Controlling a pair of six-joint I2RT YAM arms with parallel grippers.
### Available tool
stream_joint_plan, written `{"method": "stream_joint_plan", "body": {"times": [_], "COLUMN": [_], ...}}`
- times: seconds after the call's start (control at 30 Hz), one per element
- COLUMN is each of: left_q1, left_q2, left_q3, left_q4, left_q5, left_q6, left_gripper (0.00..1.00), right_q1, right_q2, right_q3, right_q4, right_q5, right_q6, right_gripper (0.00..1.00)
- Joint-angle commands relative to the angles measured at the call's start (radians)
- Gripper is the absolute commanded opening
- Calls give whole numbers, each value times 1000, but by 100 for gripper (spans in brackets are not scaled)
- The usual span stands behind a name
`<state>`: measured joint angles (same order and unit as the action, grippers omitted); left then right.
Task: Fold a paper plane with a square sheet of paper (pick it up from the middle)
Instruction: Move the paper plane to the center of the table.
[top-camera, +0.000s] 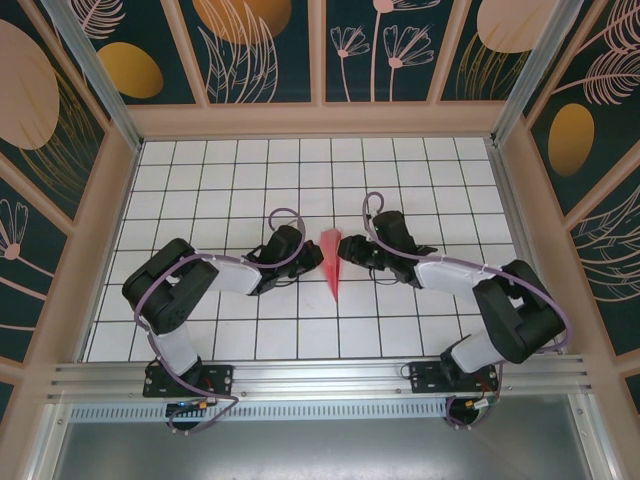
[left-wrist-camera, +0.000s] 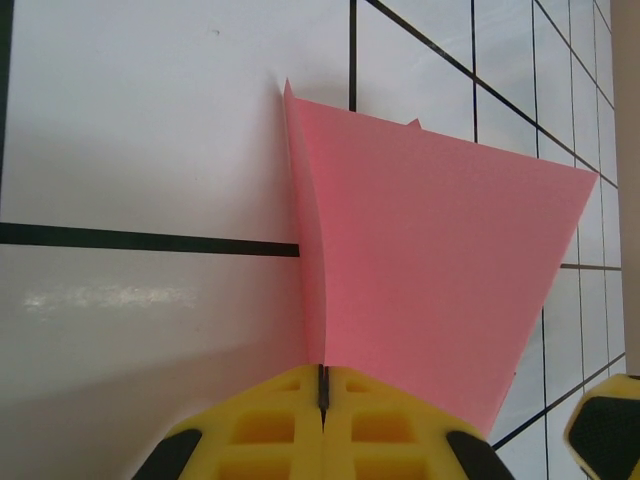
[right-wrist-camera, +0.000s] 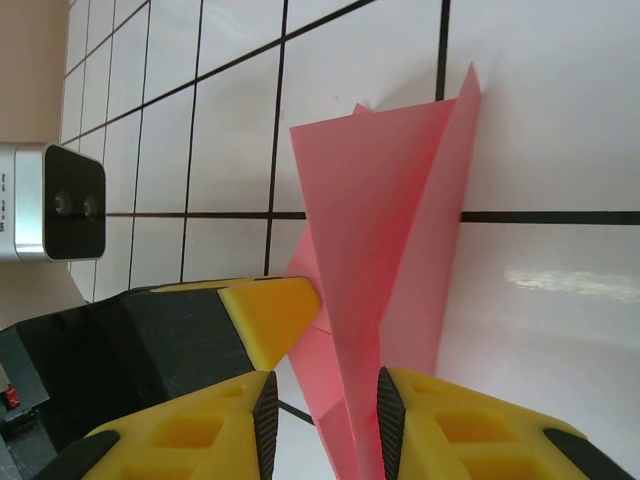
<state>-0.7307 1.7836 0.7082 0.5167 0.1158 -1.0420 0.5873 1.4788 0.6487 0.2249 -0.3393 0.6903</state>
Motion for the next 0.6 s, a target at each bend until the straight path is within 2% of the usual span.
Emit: {"method": "stream_joint_plan", "body": {"times": [0.0,0.33,0.57], "left_q1": [7,8,10], "left_q2": [5,10,16], "left_q3": [-10,2,5], "left_q4": [37,4,-18], "left_q5": [-12,-20,-31], "left_q6": [-12,-4,-2], "left_gripper": [0,0,0], "right_q1": [22,43,48], "right_q2": [29,103,110], "right_q3": [46,99,109], "right_q4": [6,-74,-124], "right_q5": [-8,50,100], "right_q6": [-9,-19,-34], "right_gripper": [34,35,39]}}
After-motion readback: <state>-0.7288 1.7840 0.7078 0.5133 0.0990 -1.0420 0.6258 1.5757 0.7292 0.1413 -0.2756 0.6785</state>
